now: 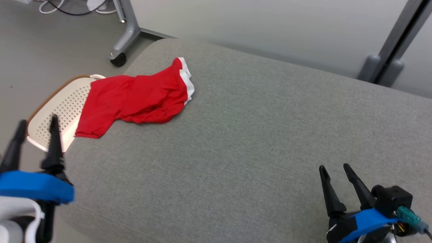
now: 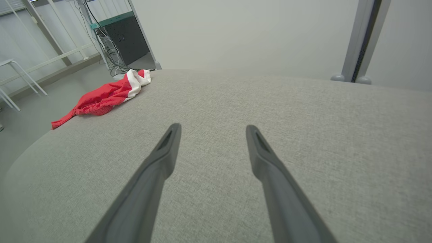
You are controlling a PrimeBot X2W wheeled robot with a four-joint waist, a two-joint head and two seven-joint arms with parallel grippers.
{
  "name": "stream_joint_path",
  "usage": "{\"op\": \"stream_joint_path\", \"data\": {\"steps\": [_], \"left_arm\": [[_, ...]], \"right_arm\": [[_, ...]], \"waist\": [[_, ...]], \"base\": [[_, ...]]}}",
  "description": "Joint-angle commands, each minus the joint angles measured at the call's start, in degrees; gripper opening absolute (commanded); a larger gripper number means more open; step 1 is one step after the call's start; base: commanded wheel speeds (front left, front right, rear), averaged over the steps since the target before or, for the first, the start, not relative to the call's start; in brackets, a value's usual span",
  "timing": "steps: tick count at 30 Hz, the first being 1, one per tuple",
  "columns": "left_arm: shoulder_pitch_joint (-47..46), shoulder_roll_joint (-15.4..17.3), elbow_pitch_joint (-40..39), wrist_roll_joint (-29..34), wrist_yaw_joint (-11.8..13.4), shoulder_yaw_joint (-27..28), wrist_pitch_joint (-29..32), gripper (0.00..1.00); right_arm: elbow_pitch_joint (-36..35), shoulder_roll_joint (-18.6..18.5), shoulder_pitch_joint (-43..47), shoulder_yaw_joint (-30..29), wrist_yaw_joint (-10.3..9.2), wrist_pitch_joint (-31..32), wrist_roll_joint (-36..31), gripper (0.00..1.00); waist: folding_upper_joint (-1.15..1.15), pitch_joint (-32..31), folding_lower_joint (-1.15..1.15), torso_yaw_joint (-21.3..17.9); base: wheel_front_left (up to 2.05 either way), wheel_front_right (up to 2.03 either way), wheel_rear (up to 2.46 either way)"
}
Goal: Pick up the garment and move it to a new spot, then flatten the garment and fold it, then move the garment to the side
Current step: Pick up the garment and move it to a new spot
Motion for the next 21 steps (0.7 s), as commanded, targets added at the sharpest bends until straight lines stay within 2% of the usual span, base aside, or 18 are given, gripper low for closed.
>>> {"op": "stream_joint_path", "data": {"steps": [1,6,12,15,21], "left_arm": [[-1.5,0.5,-0.1,-0.7,0.3,0.7,0.7,1.0],[-8.5,6.1,4.4,-3.7,0.6,5.1,8.0,1.0],[-15.8,9.2,12.0,-8.5,-0.1,8.4,12.6,1.0],[-18.3,10.3,15.3,-10.5,0.4,10.3,14.1,1.0],[-21.9,13.6,22.2,-12.0,0.3,12.8,15.4,1.0]], "right_arm": [[-0.3,-0.2,-0.8,0.0,0.01,0.3,-0.3,1.0],[-1.7,-1.3,-3.3,1.0,0.01,0.9,-0.7,1.0],[-3.9,-2.6,-5.8,1.9,0.02,2.1,-1.0,1.0],[-5.2,-3.4,-7.1,2.7,0.0,2.7,-1.1,1.0],[-7.8,-3.8,-8.9,3.6,0.01,2.8,-1.5,1.0]], "waist": [[0.0,0.5,0.0,-0.4],[0.0,4.8,0.0,-4.5],[0.0,11.2,0.0,-9.9],[0.0,14.6,0.0,-13.0],[0.0,20.8,0.0,-19.3]], "base": [[0.0,0.0,0.0],[0.0,0.0,0.0],[0.0,0.0,0.0],[0.0,0.0,0.0],[0.0,0.0,0.0]]}}
